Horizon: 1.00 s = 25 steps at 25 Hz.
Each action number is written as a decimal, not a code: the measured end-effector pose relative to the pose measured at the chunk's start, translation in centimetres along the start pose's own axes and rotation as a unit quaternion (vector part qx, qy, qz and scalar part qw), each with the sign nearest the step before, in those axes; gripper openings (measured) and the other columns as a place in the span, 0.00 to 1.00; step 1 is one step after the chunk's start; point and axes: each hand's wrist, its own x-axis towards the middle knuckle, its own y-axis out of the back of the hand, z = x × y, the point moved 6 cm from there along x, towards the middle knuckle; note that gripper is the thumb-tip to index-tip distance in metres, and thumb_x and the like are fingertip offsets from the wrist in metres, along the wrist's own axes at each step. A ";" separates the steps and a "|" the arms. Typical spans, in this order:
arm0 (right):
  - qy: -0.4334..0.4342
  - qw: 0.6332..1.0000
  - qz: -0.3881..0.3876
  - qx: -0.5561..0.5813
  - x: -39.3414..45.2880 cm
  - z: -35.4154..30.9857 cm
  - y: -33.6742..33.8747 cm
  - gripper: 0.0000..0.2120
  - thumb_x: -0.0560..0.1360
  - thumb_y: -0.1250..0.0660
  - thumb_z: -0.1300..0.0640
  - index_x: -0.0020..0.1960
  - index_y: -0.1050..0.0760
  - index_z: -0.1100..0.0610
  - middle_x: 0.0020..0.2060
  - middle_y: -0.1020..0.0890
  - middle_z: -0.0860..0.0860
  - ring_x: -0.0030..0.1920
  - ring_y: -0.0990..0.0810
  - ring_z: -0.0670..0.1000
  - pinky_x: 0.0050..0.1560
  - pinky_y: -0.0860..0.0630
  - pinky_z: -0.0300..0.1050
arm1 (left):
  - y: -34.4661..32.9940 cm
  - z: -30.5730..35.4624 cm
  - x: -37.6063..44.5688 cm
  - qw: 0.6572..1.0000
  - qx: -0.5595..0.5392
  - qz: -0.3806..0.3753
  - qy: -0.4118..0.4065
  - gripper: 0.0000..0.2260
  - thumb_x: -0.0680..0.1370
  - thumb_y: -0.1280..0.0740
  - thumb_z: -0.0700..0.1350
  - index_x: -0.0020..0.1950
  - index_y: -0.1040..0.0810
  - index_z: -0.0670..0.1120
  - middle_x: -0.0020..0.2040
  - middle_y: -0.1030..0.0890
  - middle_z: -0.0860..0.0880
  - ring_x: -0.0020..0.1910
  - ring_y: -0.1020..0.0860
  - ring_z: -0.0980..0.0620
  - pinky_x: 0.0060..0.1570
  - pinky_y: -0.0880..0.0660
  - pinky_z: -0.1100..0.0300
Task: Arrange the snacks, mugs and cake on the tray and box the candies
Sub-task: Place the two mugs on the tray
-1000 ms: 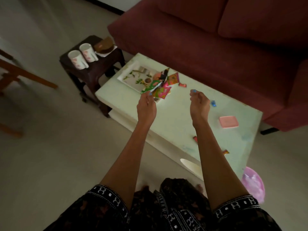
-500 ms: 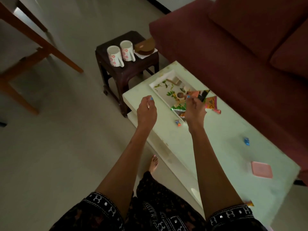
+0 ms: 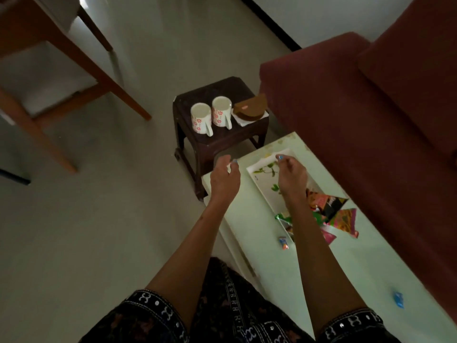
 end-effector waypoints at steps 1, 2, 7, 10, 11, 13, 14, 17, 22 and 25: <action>0.006 1.000 -0.009 0.007 1.0 -0.7 -0.9 0.14 0.78 0.41 0.54 0.57 0.21 0.58 0.52 0.17 0.57 0.51 0.21 0.55 0.51 0.27 0.45 | 0.2 0.2 1.3 1.000 0.000 0.000 0.002 0.14 0.78 0.40 0.46 0.61 0.28 0.41 0.59 0.22 0.42 0.58 0.25 0.45 0.51 0.34 0.61; 0.011 1.000 -0.015 0.008 2.0 -1.2 -1.8 0.13 0.78 0.40 0.54 0.57 0.21 0.58 0.52 0.17 0.57 0.50 0.21 0.53 0.50 0.28 0.44 | 0.3 0.2 2.7 1.000 0.005 -0.001 0.006 0.15 0.78 0.39 0.46 0.62 0.28 0.42 0.60 0.23 0.42 0.59 0.26 0.45 0.52 0.33 0.60; 0.013 0.999 -0.040 -0.021 8.4 -3.7 -7.2 0.12 0.77 0.37 0.56 0.58 0.22 0.55 0.54 0.18 0.53 0.49 0.24 0.45 0.49 0.32 0.38 | 0.3 0.2 12.1 0.996 0.059 -0.043 0.045 0.22 0.74 0.34 0.48 0.65 0.31 0.41 0.63 0.24 0.41 0.61 0.25 0.43 0.61 0.28 0.52; -0.002 0.997 -0.065 -0.031 12.8 -5.4 -11.2 0.13 0.75 0.34 0.57 0.59 0.23 0.57 0.55 0.18 0.54 0.50 0.22 0.47 0.51 0.29 0.40 | 0.5 1.1 18.8 0.989 0.118 -0.070 0.052 0.23 0.73 0.32 0.49 0.65 0.31 0.40 0.63 0.25 0.39 0.61 0.26 0.42 0.59 0.29 0.53; -0.007 0.996 -0.077 -0.040 14.0 -6.0 -12.6 0.13 0.75 0.33 0.58 0.59 0.23 0.57 0.55 0.18 0.54 0.51 0.22 0.48 0.53 0.28 0.41 | 0.7 1.4 20.8 0.987 0.135 -0.075 0.054 0.24 0.73 0.32 0.48 0.65 0.31 0.40 0.64 0.26 0.39 0.61 0.27 0.41 0.58 0.29 0.53; -0.027 0.992 -0.107 -0.063 16.3 -6.8 -15.5 0.16 0.73 0.31 0.57 0.61 0.24 0.57 0.57 0.19 0.54 0.54 0.21 0.51 0.56 0.27 0.44 | 1.0 2.0 24.3 0.981 0.174 -0.079 0.044 0.24 0.72 0.31 0.47 0.65 0.32 0.41 0.64 0.27 0.38 0.62 0.28 0.40 0.58 0.29 0.53; -0.035 0.989 -0.120 -0.075 17.4 -7.1 -16.8 0.18 0.73 0.31 0.57 0.62 0.25 0.56 0.59 0.20 0.54 0.56 0.21 0.52 0.57 0.27 0.45 | 1.0 2.2 25.7 0.976 0.198 -0.083 0.032 0.25 0.71 0.31 0.46 0.65 0.33 0.41 0.64 0.27 0.38 0.62 0.28 0.39 0.58 0.30 0.52; -0.016 0.980 -0.153 -0.127 20.1 -7.9 -20.4 0.23 0.70 0.29 0.58 0.64 0.27 0.57 0.62 0.22 0.54 0.60 0.23 0.54 0.59 0.29 0.45 | 0.7 2.3 29.3 0.953 0.285 -0.099 -0.008 0.28 0.69 0.29 0.43 0.67 0.35 0.42 0.65 0.30 0.38 0.63 0.31 0.38 0.60 0.31 0.49; 0.043 0.944 -0.219 -0.242 23.5 -7.8 -25.6 0.30 0.69 0.30 0.64 0.69 0.33 0.58 0.68 0.30 0.58 0.68 0.31 0.57 0.66 0.32 0.49 | -0.6 0.7 34.0 0.889 0.420 -0.177 -0.038 0.37 0.68 0.27 0.42 0.71 0.42 0.50 0.74 0.44 0.40 0.72 0.44 0.37 0.66 0.38 0.41; 0.074 0.916 -0.231 -0.318 25.2 -7.6 -27.8 0.33 0.70 0.35 0.68 0.73 0.37 0.53 0.74 0.41 0.59 0.73 0.40 0.59 0.67 0.32 0.53 | -1.5 -0.1 35.8 0.868 0.445 -0.216 -0.039 0.40 0.68 0.26 0.43 0.73 0.46 0.54 0.76 0.50 0.41 0.74 0.50 0.35 0.67 0.42 0.35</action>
